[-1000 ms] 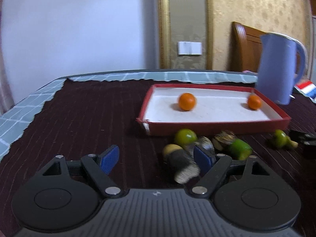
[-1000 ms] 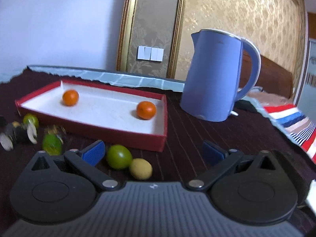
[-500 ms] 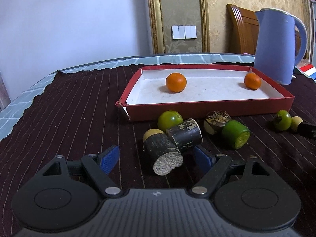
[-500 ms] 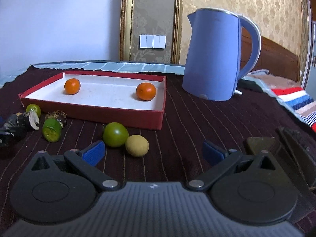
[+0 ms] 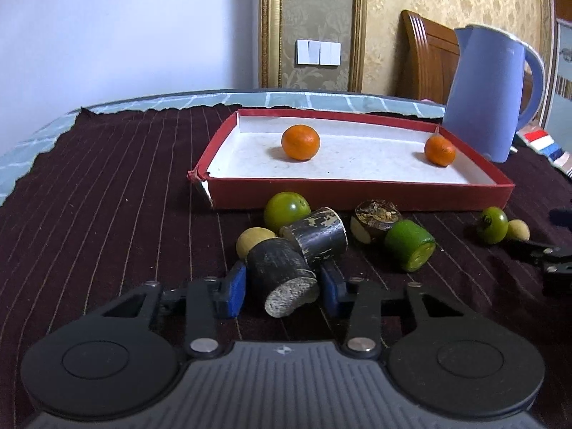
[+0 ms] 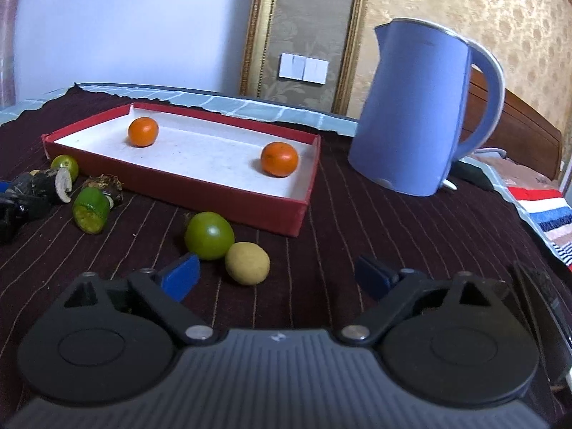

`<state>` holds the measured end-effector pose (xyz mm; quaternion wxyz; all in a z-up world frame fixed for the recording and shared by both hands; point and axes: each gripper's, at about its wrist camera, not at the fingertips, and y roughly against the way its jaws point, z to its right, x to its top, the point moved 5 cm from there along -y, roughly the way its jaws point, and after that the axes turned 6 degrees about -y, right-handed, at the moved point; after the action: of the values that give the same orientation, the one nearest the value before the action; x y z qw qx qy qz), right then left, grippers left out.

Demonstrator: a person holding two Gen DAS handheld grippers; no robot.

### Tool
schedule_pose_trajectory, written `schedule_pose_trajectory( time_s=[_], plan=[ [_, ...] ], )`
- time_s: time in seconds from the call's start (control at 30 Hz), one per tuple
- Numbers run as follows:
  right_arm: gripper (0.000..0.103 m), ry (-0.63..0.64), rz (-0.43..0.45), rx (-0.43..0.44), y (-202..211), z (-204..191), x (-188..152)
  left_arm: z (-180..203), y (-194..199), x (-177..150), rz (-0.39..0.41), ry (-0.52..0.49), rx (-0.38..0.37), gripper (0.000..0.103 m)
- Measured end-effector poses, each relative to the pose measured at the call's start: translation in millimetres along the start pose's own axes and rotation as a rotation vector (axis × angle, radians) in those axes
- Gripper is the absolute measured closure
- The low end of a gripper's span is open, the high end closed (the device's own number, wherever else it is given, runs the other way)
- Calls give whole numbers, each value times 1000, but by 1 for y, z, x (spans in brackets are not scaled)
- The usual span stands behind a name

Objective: Organize fruits
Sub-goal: 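Grasp a black cylinder with the left tool while the right tool grasps the yellow fruit, then lift the black cylinder and yellow fruit and carry both toward the tray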

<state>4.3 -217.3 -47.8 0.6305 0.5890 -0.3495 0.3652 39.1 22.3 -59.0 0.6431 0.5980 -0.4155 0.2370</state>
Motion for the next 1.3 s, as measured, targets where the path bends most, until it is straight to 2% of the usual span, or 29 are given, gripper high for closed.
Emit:
schedule_pose_trajectory(
  time_s=[0.17,0.3,0.43,0.47,0.5,0.57,0.6,0.7,0.83,1.13,1.3],
  plan=[
    [20,10,-23,36,-7,0,2,-1,1,0,-7,14,2,62],
    [33,35,-54,63,-15,-4,3,-5,3,0,-24,42,11,61],
    [37,30,-66,96,-22,-5,5,-3,1,2,-34,57,39,60],
    [43,23,-70,110,-23,-5,6,-1,1,1,-32,49,53,60],
    [55,14,-77,132,-25,-5,7,1,2,1,-29,41,68,60],
    [73,-13,-85,179,-24,-4,7,3,3,-1,-27,35,81,62],
    [77,-13,-81,164,-23,-5,7,3,4,-1,-27,37,76,63],
    [77,-4,-70,127,-16,-8,3,-4,7,-2,-25,56,36,63],
    [77,-28,-51,136,-3,-13,-2,-12,13,-4,-19,78,-5,64],
    [77,-49,4,149,13,-32,4,-9,23,-5,16,47,-18,64],
    [77,-68,25,159,15,-41,10,-5,35,5,81,18,-28,64]
  ],
)
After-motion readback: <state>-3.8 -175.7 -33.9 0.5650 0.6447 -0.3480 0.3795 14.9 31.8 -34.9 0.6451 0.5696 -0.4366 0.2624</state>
